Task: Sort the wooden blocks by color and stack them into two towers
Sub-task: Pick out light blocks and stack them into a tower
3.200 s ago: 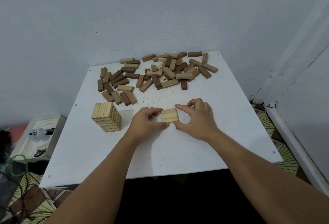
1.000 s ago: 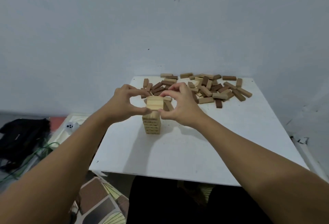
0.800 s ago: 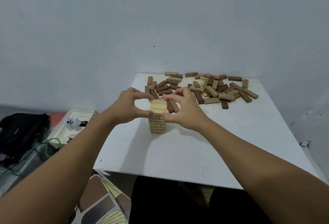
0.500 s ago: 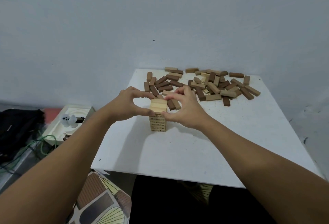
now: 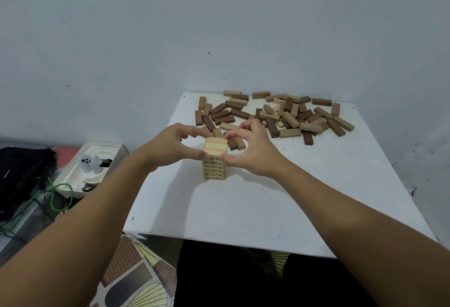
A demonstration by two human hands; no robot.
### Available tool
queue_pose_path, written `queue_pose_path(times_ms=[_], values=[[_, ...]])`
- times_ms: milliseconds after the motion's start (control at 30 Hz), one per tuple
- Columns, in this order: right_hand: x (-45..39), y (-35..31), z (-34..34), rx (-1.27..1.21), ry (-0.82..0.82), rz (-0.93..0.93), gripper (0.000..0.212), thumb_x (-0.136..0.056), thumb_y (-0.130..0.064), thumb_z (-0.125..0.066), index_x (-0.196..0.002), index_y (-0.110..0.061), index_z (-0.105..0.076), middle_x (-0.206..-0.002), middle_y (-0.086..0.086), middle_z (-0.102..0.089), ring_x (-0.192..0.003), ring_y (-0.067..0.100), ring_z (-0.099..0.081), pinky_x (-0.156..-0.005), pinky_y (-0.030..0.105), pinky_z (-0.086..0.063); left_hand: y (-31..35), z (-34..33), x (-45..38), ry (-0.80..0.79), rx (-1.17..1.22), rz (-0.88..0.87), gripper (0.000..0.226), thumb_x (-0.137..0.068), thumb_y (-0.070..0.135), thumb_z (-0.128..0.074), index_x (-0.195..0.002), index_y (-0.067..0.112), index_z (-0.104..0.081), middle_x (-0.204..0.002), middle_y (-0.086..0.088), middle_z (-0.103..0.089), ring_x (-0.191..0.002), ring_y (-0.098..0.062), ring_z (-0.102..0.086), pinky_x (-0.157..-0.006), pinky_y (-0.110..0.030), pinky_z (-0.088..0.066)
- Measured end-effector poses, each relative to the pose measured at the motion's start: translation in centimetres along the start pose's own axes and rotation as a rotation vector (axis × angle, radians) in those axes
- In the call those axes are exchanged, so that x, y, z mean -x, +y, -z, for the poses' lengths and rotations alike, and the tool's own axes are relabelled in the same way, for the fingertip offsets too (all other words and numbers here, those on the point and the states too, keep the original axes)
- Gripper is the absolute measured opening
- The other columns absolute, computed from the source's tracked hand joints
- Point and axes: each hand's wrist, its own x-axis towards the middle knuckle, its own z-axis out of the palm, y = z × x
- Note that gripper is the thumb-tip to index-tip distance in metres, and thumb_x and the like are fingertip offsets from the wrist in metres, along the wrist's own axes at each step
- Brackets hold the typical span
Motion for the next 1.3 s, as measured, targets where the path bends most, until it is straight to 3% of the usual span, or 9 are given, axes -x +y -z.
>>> queue_pose_path(times_ms=[400, 633, 1000, 1300], values=[[0.2, -0.2, 0.4, 0.007, -0.022, -0.009, 0.051, -0.075, -0.053, -0.086, -0.121, -0.043, -0.066, -0.125, -0.01, -0.035, -0.127, 0.009, -0.032, -0.112, 0.034, -0.034, -0.9, 0.0, 0.1, 0.009, 0.125, 0.018, 0.055, -0.067, 0.026, -0.097, -0.112, 0.05, -0.076, -0.129, 0.002, -0.062, -0.122, -0.017, -0.051, -0.096, -0.024, -0.044], [0.2, -0.2, 0.5, 0.013, -0.03, -0.013, 0.053, -0.076, -0.053, -0.085, -0.123, -0.041, -0.067, -0.126, -0.01, -0.035, -0.128, 0.008, -0.031, -0.112, 0.032, -0.033, -1.2, 0.4, 0.5, 0.001, 0.177, 0.05, 0.06, -0.064, 0.026, -0.097, -0.116, 0.049, -0.076, -0.127, 0.004, -0.063, -0.122, -0.017, -0.052, -0.094, -0.026, -0.047], [0.1, -0.3, 0.5, 0.011, -0.033, -0.02, 0.053, -0.075, -0.054, -0.085, -0.123, -0.039, -0.067, -0.127, -0.009, -0.035, -0.127, 0.008, -0.031, -0.107, 0.027, -0.03, -1.1, 0.3, 0.2, -0.021, 0.181, 0.081, 0.05, -0.072, 0.023, -0.094, -0.114, 0.045, -0.077, -0.129, 0.005, -0.063, -0.123, -0.015, -0.053, -0.096, -0.028, -0.049], [0.2, -0.4, 0.5, 0.004, -0.048, -0.026, 0.053, -0.075, -0.055, -0.085, -0.123, -0.042, -0.066, -0.127, -0.011, -0.034, -0.128, 0.008, -0.031, -0.11, 0.031, -0.033, -1.1, 0.4, 0.3, -0.038, 0.174, 0.105, 0.053, -0.072, 0.022, -0.094, -0.118, 0.041, -0.076, -0.13, 0.003, -0.062, -0.124, -0.015, -0.052, -0.092, -0.028, -0.048]])
